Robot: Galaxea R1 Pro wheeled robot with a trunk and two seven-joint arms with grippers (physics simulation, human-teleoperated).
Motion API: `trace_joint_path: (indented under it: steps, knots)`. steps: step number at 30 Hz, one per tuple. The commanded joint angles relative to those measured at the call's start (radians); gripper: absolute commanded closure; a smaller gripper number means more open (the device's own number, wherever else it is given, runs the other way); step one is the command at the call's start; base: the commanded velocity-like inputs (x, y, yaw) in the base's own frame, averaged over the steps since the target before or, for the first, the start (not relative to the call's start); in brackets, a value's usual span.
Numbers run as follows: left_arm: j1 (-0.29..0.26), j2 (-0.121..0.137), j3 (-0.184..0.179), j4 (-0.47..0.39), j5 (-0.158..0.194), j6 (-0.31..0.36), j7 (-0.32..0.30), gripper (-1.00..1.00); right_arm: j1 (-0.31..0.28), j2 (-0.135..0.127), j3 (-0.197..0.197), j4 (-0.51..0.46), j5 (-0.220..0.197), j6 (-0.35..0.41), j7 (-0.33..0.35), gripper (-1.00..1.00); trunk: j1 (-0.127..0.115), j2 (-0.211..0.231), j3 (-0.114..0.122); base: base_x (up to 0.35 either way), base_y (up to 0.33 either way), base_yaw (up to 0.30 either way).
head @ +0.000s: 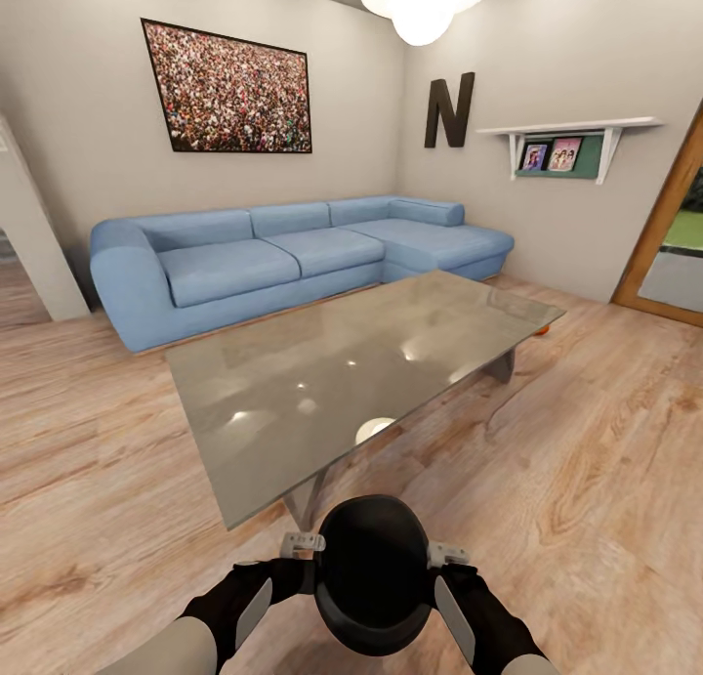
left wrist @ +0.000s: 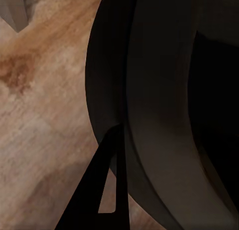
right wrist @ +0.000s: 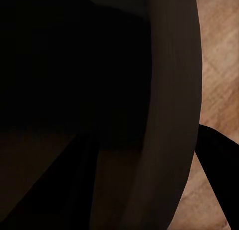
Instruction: Place each of the two pumpkins and all three candles from the living room inside a cabinet in the living room (use any cabinet), then make sure every cabinet is closed, and position the cauldron so it is next to a table in the living room.
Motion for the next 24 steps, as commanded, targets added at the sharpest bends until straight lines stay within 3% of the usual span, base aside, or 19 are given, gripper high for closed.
trace_joint_path:
  steps: [1,7,24]
  knots:
    - [0.000,-0.003,-0.004,-0.002,-0.001,0.005,0.001,1.00,-0.001,0.001,-0.010,-0.004,0.030,0.008,-0.023,1.00,0.000,0.000,-0.001,0.000,0.000,0.001]
    - [0.000,-0.003,-0.004,-0.002,-0.001,0.004,0.001,1.00,-0.001,0.001,-0.010,-0.004,0.030,0.008,-0.022,1.00,0.000,0.000,-0.001,0.000,0.000,0.000]
    - [0.000,-0.003,-0.004,-0.002,-0.001,0.004,0.001,1.00,-0.001,0.001,-0.013,-0.004,0.030,0.008,-0.022,1.00,0.007,-0.004,-0.067,0.000,0.000,0.000]
